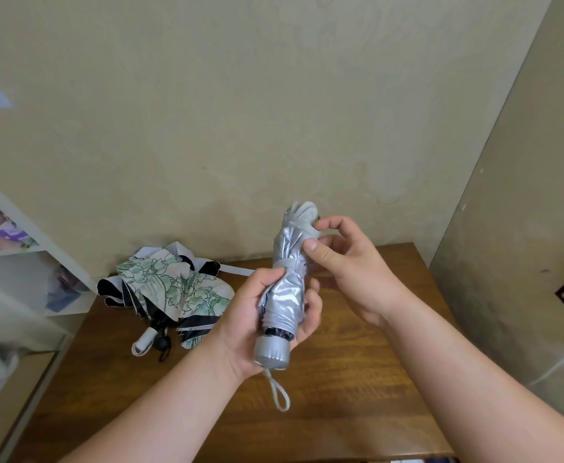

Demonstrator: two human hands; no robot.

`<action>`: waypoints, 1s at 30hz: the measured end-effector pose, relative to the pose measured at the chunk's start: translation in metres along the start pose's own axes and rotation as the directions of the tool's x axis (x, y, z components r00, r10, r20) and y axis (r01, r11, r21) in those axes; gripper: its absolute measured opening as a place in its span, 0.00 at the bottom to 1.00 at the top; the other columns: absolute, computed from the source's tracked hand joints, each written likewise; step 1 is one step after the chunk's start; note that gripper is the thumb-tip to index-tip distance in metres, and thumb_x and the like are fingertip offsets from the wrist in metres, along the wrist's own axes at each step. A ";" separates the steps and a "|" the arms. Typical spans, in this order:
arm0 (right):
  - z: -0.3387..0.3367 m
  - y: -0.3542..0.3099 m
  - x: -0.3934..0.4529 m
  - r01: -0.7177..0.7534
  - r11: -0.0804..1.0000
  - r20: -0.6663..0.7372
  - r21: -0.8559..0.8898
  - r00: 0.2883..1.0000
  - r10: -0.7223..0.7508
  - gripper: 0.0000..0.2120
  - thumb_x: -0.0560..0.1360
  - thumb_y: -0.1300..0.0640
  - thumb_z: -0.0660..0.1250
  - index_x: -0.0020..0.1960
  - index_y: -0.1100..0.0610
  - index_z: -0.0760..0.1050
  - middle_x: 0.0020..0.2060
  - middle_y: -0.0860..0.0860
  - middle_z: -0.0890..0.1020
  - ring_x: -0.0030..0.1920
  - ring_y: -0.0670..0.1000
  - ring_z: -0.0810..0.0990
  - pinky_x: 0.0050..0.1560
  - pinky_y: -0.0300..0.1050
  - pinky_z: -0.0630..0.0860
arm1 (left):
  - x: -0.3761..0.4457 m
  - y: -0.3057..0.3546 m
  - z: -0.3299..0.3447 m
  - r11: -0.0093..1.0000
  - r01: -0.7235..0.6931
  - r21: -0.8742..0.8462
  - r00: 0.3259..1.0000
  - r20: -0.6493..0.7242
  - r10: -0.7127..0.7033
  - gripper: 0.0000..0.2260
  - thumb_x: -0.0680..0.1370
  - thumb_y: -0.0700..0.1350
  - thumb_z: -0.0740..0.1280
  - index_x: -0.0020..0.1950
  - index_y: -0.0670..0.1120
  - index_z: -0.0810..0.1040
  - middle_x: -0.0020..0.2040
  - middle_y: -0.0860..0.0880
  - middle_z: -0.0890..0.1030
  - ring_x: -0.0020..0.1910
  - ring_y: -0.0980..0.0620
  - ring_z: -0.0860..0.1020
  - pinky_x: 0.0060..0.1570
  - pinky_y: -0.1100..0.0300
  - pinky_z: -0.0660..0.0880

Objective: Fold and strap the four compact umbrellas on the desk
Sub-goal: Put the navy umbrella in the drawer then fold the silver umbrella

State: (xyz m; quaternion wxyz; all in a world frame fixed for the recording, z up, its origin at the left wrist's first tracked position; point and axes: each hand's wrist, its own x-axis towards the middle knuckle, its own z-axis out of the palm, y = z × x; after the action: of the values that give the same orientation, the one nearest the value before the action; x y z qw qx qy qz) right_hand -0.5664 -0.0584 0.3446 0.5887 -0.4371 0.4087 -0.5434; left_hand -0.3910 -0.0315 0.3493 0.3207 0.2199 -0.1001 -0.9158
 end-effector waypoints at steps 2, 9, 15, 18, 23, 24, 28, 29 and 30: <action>0.000 -0.002 0.001 0.030 0.999 -0.016 -0.027 0.999 -0.031 0.17 0.75 0.58 0.78 0.59 0.51 0.76 0.44 0.55 0.76 0.43 0.57 0.78 0.48 0.55 0.81 | -0.001 -0.003 0.000 0.985 0.034 0.168 0.998 -0.066 -0.023 0.14 0.80 0.48 0.69 0.61 0.41 0.81 0.53 0.42 0.80 0.44 0.45 0.81 0.49 0.43 0.82; 0.001 -0.008 -0.001 0.178 0.968 -0.051 -0.178 0.981 -0.189 0.08 0.77 0.62 0.75 0.52 0.54 0.77 0.40 0.51 0.75 0.38 0.50 0.73 0.41 0.44 0.73 | 0.000 -0.009 -0.004 0.964 0.014 0.265 0.992 -0.126 0.021 0.12 0.79 0.52 0.68 0.58 0.48 0.72 0.41 0.50 0.72 0.30 0.55 0.70 0.29 0.63 0.71; 0.003 -0.014 -0.003 0.205 0.933 0.017 -0.297 0.978 -0.209 0.13 0.74 0.56 0.79 0.42 0.60 0.76 0.35 0.51 0.78 0.36 0.49 0.73 0.39 0.45 0.72 | 0.001 -0.012 -0.002 0.914 -0.101 0.392 0.978 -0.131 0.164 0.10 0.77 0.51 0.73 0.54 0.52 0.76 0.39 0.50 0.72 0.28 0.56 0.67 0.25 0.64 0.68; 0.006 -0.013 -0.002 0.185 0.914 0.007 -0.360 0.981 -0.196 0.18 0.70 0.53 0.83 0.42 0.59 0.74 0.34 0.48 0.78 0.35 0.48 0.73 0.38 0.47 0.74 | 0.000 -0.016 0.002 0.868 -0.144 0.475 0.962 -0.138 0.235 0.02 0.78 0.46 0.72 0.49 0.51 0.80 0.39 0.49 0.73 0.28 0.56 0.67 0.25 0.64 0.67; 0.002 -0.008 0.002 0.116 0.950 0.039 -0.289 0.993 -0.109 0.15 0.71 0.60 0.81 0.40 0.56 0.73 0.36 0.54 0.81 0.37 0.53 0.77 0.41 0.54 0.77 | -0.001 -0.020 0.005 0.787 -0.174 0.592 0.939 -0.142 0.315 0.09 0.82 0.36 0.66 0.55 0.49 0.76 0.36 0.49 0.71 0.28 0.55 0.65 0.24 0.63 0.65; 0.002 -0.008 0.002 0.094 0.965 0.048 -0.247 0.995 -0.085 0.14 0.72 0.62 0.80 0.41 0.57 0.74 0.37 0.55 0.81 0.37 0.54 0.77 0.43 0.54 0.76 | -0.001 -0.021 0.005 0.776 -0.171 0.607 0.936 -0.146 0.321 0.10 0.82 0.35 0.65 0.56 0.49 0.75 0.35 0.50 0.71 0.28 0.55 0.65 0.24 0.63 0.64; 0.001 -0.006 0.000 0.089 0.967 0.040 -0.239 0.996 -0.082 0.13 0.73 0.62 0.80 0.42 0.57 0.75 0.35 0.54 0.80 0.37 0.52 0.75 0.42 0.51 0.74 | 0.003 -0.023 0.001 0.710 -0.187 0.679 0.901 -0.170 0.400 0.12 0.82 0.35 0.66 0.61 0.49 0.74 0.36 0.50 0.72 0.29 0.53 0.67 0.26 0.59 0.66; 0.000 -0.007 -0.002 0.098 0.961 0.036 -0.260 0.995 -0.091 0.13 0.73 0.61 0.80 0.43 0.57 0.75 0.36 0.53 0.80 0.36 0.51 0.76 0.41 0.51 0.75 | 0.004 -0.023 -0.001 0.669 -0.194 0.718 0.879 -0.175 0.444 0.13 0.81 0.36 0.68 0.61 0.50 0.74 0.36 0.50 0.73 0.29 0.52 0.68 0.27 0.58 0.68; 0.000 -0.009 -0.003 0.106 0.948 0.031 -0.301 0.994 -0.102 0.14 0.72 0.58 0.81 0.44 0.57 0.75 0.36 0.52 0.81 0.37 0.50 0.77 0.41 0.52 0.77 | 0.006 -0.024 -0.002 0.619 -0.198 0.760 0.853 -0.178 0.491 0.13 0.81 0.37 0.69 0.61 0.51 0.75 0.36 0.50 0.74 0.29 0.52 0.70 0.28 0.57 0.69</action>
State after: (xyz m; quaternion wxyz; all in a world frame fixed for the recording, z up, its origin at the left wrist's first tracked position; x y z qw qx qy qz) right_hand -0.5691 -0.0558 0.3529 0.4885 -0.5470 0.4589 -0.5015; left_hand -0.4074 -0.0172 0.3378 0.3945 0.4711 -0.4283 -0.6625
